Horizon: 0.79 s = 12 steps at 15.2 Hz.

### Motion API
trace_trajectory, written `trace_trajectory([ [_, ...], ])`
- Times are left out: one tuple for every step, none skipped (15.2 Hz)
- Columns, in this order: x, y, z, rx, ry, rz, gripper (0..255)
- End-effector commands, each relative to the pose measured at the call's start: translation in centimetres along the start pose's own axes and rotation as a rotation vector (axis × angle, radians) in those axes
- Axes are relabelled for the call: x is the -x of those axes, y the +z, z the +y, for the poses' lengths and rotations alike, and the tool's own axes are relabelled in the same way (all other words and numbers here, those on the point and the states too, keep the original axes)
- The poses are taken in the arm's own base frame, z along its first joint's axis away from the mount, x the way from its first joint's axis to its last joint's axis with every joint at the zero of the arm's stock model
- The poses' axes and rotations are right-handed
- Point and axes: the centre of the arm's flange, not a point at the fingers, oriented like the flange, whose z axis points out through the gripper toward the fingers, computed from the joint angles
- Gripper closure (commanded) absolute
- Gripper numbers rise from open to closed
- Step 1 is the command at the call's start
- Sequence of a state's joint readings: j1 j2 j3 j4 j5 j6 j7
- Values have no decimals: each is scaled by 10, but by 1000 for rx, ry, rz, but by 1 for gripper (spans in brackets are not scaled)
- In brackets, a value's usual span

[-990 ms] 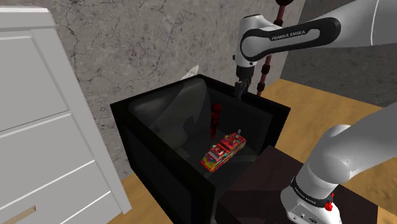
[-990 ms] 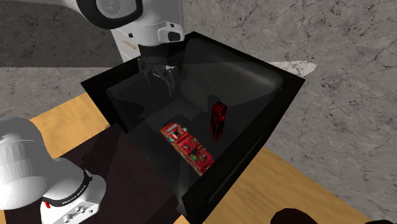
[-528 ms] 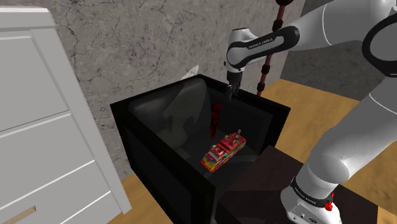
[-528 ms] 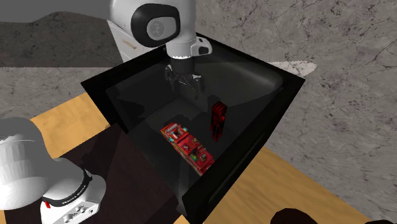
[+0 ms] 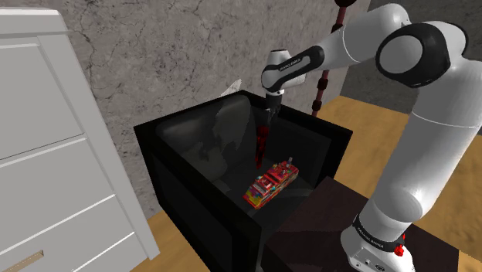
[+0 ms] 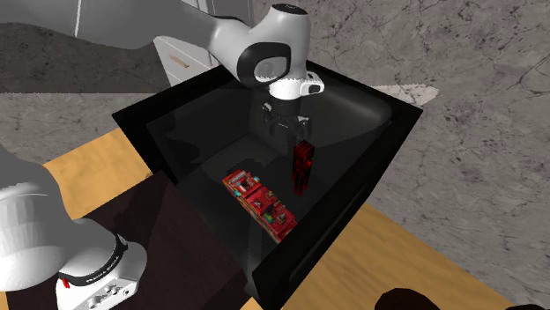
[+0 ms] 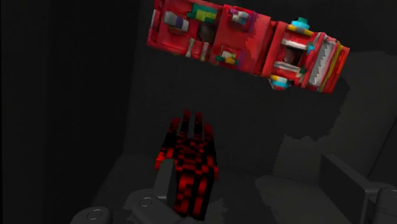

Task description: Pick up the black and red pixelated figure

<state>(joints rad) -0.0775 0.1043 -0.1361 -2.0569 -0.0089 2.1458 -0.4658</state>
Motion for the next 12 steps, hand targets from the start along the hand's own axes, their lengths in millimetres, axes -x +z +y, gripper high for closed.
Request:
trace_trajectory([
  [-18,15,12,-4,-8,5,0],
  [-27,23,18,-6,-12,8,0],
  [-35,30,25,-8,-15,10,0],
  [-44,38,31,-10,-19,13,0],
  [-53,45,37,-12,-23,15,0],
  [-62,52,43,-14,-27,17,0],
  [-68,57,47,-15,-29,19,0],
  [-68,63,47,-15,-29,19,0],
  [-68,68,47,-15,-29,19,0],
  [-68,73,47,-15,-29,19,0],
  [-68,78,47,-15,-29,19,0],
  [-68,84,47,-15,-29,19,0],
])
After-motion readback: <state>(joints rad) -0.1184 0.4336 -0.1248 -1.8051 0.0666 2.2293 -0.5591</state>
